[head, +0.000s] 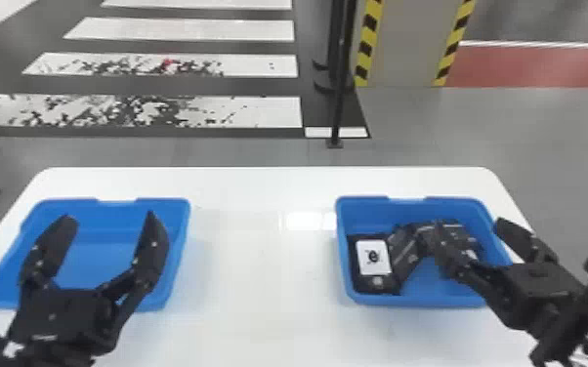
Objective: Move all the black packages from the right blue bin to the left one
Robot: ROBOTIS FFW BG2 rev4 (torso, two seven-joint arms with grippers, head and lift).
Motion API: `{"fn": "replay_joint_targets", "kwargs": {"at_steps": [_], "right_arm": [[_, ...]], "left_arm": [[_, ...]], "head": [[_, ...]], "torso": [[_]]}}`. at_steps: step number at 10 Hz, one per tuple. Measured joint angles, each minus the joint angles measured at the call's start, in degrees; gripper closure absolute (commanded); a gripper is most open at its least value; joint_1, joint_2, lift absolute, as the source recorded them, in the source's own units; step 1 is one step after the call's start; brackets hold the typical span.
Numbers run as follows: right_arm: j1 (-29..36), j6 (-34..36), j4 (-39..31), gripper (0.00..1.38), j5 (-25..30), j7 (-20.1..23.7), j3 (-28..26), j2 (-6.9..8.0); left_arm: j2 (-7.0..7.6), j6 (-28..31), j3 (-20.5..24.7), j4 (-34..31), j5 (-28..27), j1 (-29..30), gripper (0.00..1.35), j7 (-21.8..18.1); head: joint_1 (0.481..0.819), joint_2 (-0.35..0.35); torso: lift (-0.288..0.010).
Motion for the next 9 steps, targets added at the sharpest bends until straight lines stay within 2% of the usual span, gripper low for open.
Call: {"fn": "replay_joint_targets", "kwargs": {"at_steps": [2, 3, 4, 6, 7, 9], "right_arm": [[-5.53, 7.17, 4.95, 0.15, -0.04, 2.34, 1.52, -0.58], [-8.00, 8.01, 8.70, 0.15, 0.46, 3.39, 2.46, -0.82], [-10.39, 8.17, 13.00, 0.15, 0.85, 4.81, 3.20, -1.00], [-14.58, 7.76, 19.78, 0.29, 0.85, 6.98, 4.60, -1.30], [-16.00, 7.30, 21.22, 0.33, 0.95, 7.34, 5.82, -1.56], [-17.71, 6.96, 22.95, 0.32, 0.55, 7.34, 7.20, -1.79]], "left_arm": [[0.00, -0.13, -0.07, 0.13, 0.02, -0.12, 0.10, -0.06], [0.00, -0.14, -0.10, 0.23, 0.03, -0.22, 0.10, -0.09], [0.00, -0.14, -0.13, 0.31, 0.03, -0.31, 0.10, -0.16], [0.00, -0.24, -0.21, 0.46, 0.05, -0.50, 0.10, -0.23], [0.00, -0.27, -0.22, 0.54, 0.11, -0.56, 0.10, -0.26], [0.03, -0.39, -0.30, 0.72, 0.14, -0.79, 0.10, -0.27]], "head": [[0.695, 0.012], [0.695, 0.015], [0.695, 0.017], [0.695, 0.020], [0.695, 0.031], [0.695, 0.043]], "torso": [[-0.132], [-0.132], [-0.132], [-0.132], [-0.132], [-0.132]]}}
